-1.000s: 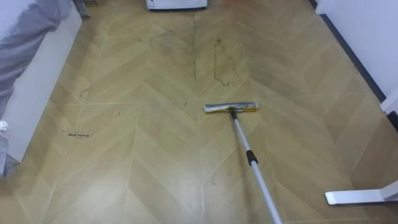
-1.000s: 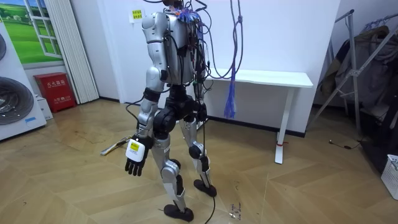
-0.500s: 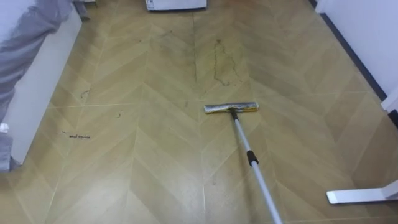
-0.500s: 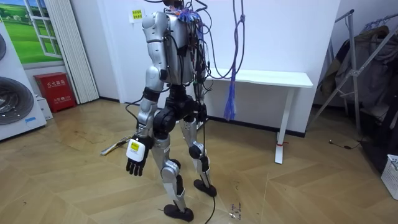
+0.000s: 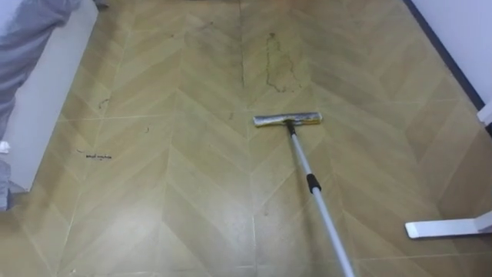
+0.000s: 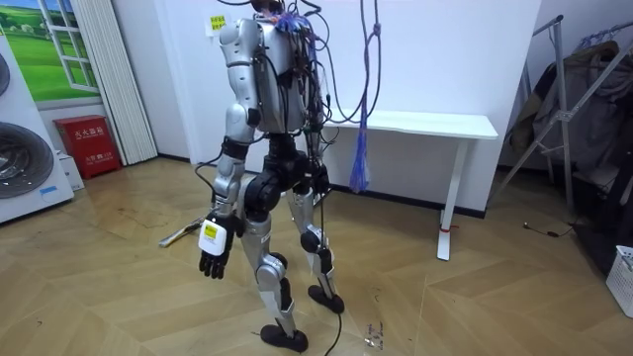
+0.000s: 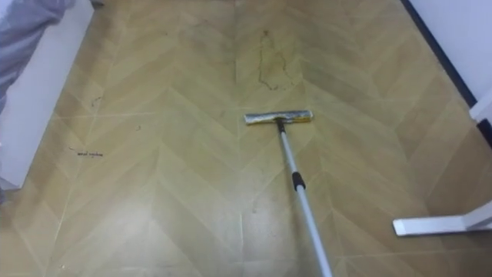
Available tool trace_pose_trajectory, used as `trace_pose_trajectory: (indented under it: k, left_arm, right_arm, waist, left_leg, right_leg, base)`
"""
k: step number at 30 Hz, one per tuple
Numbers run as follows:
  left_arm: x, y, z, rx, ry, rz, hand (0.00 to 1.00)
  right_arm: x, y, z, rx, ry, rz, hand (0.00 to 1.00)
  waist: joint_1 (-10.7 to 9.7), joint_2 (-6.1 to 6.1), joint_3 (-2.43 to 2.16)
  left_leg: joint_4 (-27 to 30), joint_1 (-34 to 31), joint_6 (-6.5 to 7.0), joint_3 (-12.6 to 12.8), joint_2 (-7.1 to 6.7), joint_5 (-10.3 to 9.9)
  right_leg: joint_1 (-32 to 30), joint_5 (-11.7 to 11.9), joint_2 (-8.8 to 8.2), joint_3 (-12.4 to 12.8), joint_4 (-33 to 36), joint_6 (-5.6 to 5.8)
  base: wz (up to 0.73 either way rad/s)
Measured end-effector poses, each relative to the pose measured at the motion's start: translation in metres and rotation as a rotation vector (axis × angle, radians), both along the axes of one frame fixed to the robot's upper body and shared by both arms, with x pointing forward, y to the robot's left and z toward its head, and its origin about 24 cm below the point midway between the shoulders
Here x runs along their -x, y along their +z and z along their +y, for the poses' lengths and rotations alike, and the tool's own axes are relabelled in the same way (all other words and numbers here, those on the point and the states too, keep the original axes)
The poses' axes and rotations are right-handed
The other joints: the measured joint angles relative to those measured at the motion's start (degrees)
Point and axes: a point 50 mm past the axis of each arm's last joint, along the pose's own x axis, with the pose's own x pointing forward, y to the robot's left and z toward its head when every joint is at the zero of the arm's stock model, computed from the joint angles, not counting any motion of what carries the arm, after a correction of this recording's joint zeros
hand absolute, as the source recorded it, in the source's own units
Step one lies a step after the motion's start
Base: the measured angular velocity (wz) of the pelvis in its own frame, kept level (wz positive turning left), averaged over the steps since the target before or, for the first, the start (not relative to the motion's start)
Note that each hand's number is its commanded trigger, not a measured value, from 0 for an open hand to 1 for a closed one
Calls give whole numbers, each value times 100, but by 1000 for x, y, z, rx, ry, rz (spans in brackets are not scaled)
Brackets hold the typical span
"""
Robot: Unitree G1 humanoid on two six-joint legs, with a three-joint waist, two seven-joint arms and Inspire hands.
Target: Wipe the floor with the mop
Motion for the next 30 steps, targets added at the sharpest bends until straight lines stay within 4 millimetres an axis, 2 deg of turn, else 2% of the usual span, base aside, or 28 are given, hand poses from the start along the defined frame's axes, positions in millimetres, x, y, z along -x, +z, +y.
trace_pose_trajectory:
  k: [7,10,13,15,20,21,23,24,27,28,29,30]
  left_arm:
    - [-21,2,1,-28,-49,-28,0]
    - [-27,3,2,-37,-83,-29,0]
    - [-40,6,2,-49,-127,-52,0]
    - [-44,7,1,-58,-139,-68,0]
    - [-54,8,-3,-84,-111,-111,0]
    - [-56,8,-6,-86,-104,-124,0]
    - [-61,9,-7,-101,-97,-140,0]
    - [-59,9,-7,-104,-94,-135,0]
    - [-47,5,-4,-121,-95,-74,0]
    - [-41,4,-2,-130,-105,-38,0]
    - [-37,3,0,-137,-106,-8,0]
    - [-35,3,1,-140,-110,1,0]
  right_arm:
    - [-18,0,2,3,-20,-45,100]
    - [-26,1,2,12,-12,-70,100]
    - [-39,2,1,24,-11,-96,100]
    - [-41,2,2,27,-23,-111,100]
    - [-42,2,2,41,-79,-135,100]
    - [-41,3,1,51,-97,-141,100]
    - [-41,3,0,72,-137,-150,100]
    - [-40,3,0,77,-150,-150,100]
    - [-38,3,-2,103,-184,-149,100]
    - [-39,3,-3,112,-199,-155,100]
    - [-48,4,-3,110,-222,-170,100]
    - [-53,5,-3,109,-231,-179,100]
  waist:
    - [-21,11,13]
    - [-121,26,25]
    - [-125,51,54]
    - [-121,60,65]
    - [-127,45,108]
    - [-117,66,113]
    - [-121,177,162]
    - [-108,196,165]
    - [162,259,190]
    - [256,294,179]
    - [362,290,171]
    - [416,291,170]
  left_leg:
    - [63,-465,32,-14,4,42]
    - [200,-818,38,-132,4,46]
    - [215,-1132,69,-156,4,129]
    - [266,-1314,78,-186,-5,134]
    - [797,-2099,83,-321,-118,131]
    - [934,-2340,83,-442,-170,129]
    - [1247,-2743,83,-701,-244,129]
    - [1345,-2822,81,-725,-247,128]
    - [1969,-3186,34,-844,-224,9]
    - [2260,-3351,-38,-959,-228,-78]
    - [2484,-3527,-97,-973,-220,-117]
    - [2599,-3629,-116,-976,-202,-128]
  right_leg:
    - [-444,8,-2,-5,51,-9]
    - [-748,7,-6,-131,173,-9]
    - [-1215,2,-52,-207,483,-8]
    - [-1415,-10,-81,-249,617,-8]
    - [-2352,-277,-332,-282,1655,-34]
    - [-2555,-338,-385,-271,1860,-28]
    - [-2967,-427,-408,-153,2308,-86]
    - [-3026,-453,-392,-82,2381,-96]
    - [-3296,-740,-294,145,2838,-300]
    - [-3387,-925,-251,225,3019,-319]
    - [-3531,-1132,-250,223,3233,-381]
    - [-3612,-1222,-246,216,3332,-383]
  base:
    - [3]
    - [16]
    - [0]
    - [7]
    - [18]
    - [38]
    - [49]
    - [35]
    - [9]
    - [9]
    - [12]
    - [12]
